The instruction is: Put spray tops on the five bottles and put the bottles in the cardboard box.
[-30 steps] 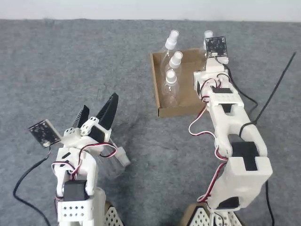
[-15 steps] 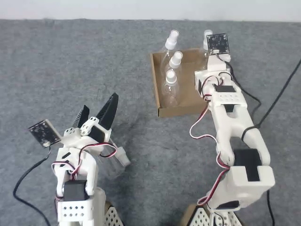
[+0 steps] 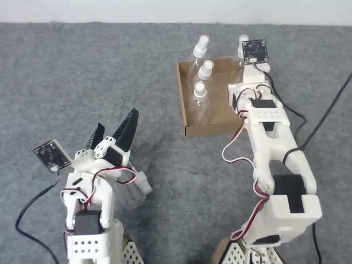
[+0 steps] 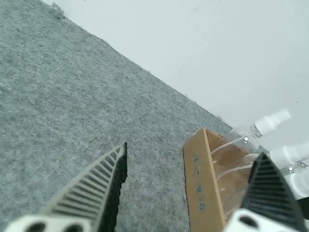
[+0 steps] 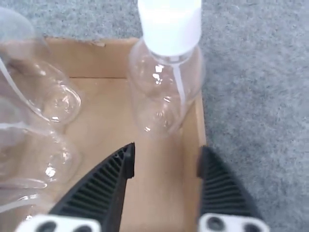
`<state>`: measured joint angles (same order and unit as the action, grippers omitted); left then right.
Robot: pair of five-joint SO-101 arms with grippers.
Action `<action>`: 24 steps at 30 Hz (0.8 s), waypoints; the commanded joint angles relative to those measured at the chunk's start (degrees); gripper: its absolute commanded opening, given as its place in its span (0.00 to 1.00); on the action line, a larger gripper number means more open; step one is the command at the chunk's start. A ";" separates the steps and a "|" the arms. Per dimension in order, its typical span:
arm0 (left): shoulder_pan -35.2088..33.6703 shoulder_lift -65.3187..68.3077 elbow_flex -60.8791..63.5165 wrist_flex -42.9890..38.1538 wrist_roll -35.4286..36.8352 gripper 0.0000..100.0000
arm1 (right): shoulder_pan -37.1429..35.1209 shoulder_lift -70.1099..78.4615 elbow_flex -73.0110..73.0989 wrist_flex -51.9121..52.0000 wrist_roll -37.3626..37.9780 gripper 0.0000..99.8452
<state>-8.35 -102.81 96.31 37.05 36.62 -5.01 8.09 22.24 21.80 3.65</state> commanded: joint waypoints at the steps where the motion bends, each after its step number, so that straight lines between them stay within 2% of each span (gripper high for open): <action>1: -0.18 0.26 -0.57 -1.93 -0.44 0.38 | 1.19 -4.88 -0.62 0.40 0.09 0.08; 10: -0.18 0.26 -0.57 -1.93 -0.44 0.38 | 0.75 -8.92 -2.81 11.30 2.20 0.08; 17: -0.18 0.26 -0.57 -1.93 -0.44 0.38 | 1.19 -10.42 -2.46 11.91 2.55 0.07; 21: -0.18 0.26 -0.57 -1.93 -0.44 0.38 | 1.19 -10.68 -2.81 13.41 2.55 0.01; 24: -0.09 0.26 -0.57 -2.02 -0.44 0.38 | 1.19 -10.68 -2.81 13.49 2.64 0.01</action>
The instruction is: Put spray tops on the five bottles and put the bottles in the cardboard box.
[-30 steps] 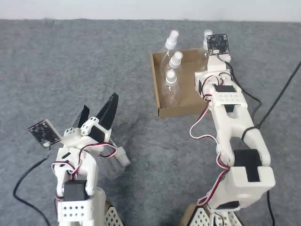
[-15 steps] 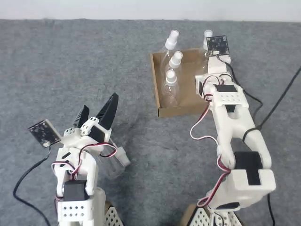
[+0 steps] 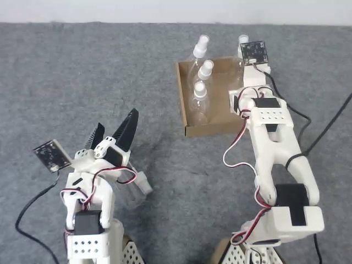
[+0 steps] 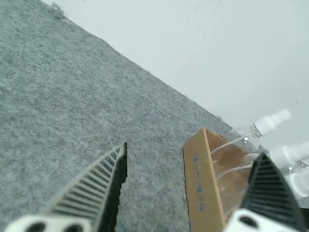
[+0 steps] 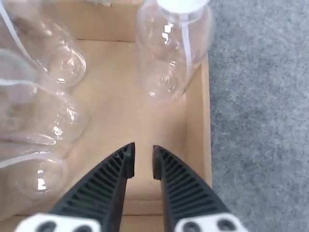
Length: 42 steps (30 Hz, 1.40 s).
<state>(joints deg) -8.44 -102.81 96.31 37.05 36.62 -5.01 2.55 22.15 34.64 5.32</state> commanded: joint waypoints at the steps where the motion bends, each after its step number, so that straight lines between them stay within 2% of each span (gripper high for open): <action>1: 0.00 0.26 -0.57 -2.02 -0.44 0.38 | 1.19 -5.14 -2.73 0.66 0.97 0.01; 9: 0.00 0.26 -0.57 -2.02 -0.44 0.38 | 2.15 -6.20 -3.52 2.77 0.97 0.01; 20: 0.00 0.26 -0.57 -2.02 -0.44 0.38 | 1.80 -8.92 -12.22 21.41 0.88 0.01; 30: 0.00 0.26 -0.40 -2.02 -0.44 0.38 | -4.00 -8.92 -20.75 42.24 0.88 0.01; 39: -0.09 0.26 -0.13 -2.11 -0.53 0.38 | -4.97 -9.36 -23.30 50.68 0.97 0.01; 42: -0.09 0.26 -0.04 -2.02 -0.53 0.38 | -5.49 -9.36 -24.88 54.37 3.16 0.01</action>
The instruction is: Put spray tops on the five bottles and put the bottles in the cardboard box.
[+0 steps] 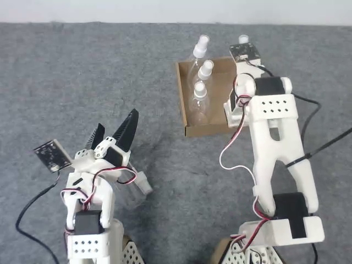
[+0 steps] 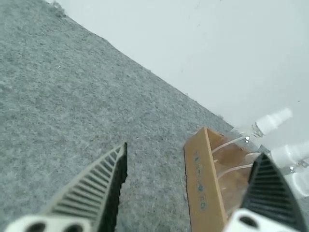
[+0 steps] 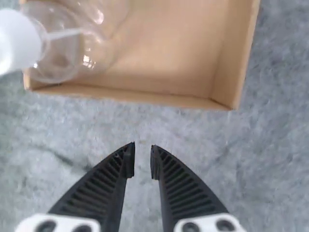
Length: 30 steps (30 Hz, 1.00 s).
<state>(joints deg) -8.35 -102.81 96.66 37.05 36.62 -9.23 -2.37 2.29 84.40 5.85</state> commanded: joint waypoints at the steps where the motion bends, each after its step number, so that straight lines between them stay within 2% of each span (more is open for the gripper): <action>1: -0.18 0.26 -0.40 -2.02 -0.53 0.38 | -1.63 -4.44 -5.71 6.02 3.25 0.01; 9: -0.26 0.26 -0.40 -1.93 -0.53 0.38 | -6.29 -4.44 -10.55 17.63 3.60 0.01; 13: 0.09 0.26 -1.54 -2.11 -0.97 0.38 | -8.31 -5.41 -10.90 18.51 3.52 0.01; 18: -0.70 0.26 -2.77 -1.76 -8.70 0.38 | -8.48 -8.48 -10.90 18.51 3.52 0.01; 25: -10.90 0.26 -0.92 -1.93 -9.14 0.38 | -9.63 -11.03 -10.73 18.68 3.60 0.01; 30: -16.35 0.26 -0.40 -2.02 -9.14 0.38 | -13.93 -11.30 -7.21 18.59 3.52 0.01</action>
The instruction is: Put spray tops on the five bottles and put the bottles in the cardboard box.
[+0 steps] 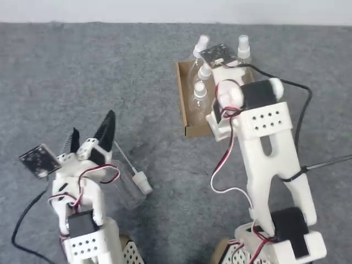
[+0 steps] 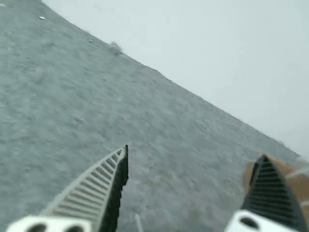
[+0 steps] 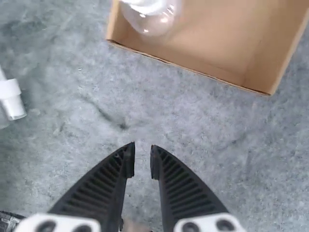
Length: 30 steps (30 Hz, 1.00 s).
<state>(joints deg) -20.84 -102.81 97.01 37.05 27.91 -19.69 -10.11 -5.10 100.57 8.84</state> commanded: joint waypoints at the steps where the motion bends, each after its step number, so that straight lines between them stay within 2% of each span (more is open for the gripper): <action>1: -5.27 0.26 -0.75 -2.02 -0.44 0.38 | -4.18 -3.56 0.79 2.33 0.53 0.01; 5: -8.26 0.26 -0.84 -2.02 -0.35 0.38 | -5.93 -3.56 1.05 2.24 0.44 0.01; 15: -8.35 0.26 -0.48 -1.85 -0.35 0.38 | -12.18 -3.82 1.05 2.15 0.44 0.01; 20: -8.35 0.26 -0.48 -1.05 -0.44 0.38 | -12.62 -9.80 1.05 2.07 0.70 0.01; 26: -11.16 0.26 -0.48 -0.79 -0.44 0.38 | -13.93 -16.66 3.34 -0.22 0.70 0.10; 30: -14.33 0.26 -0.48 -0.79 -0.44 0.38 | -17.89 -17.71 7.56 -3.30 0.44 0.11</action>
<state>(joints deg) -32.79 -102.81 97.01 37.05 27.65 -34.02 -24.44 0.18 100.13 8.92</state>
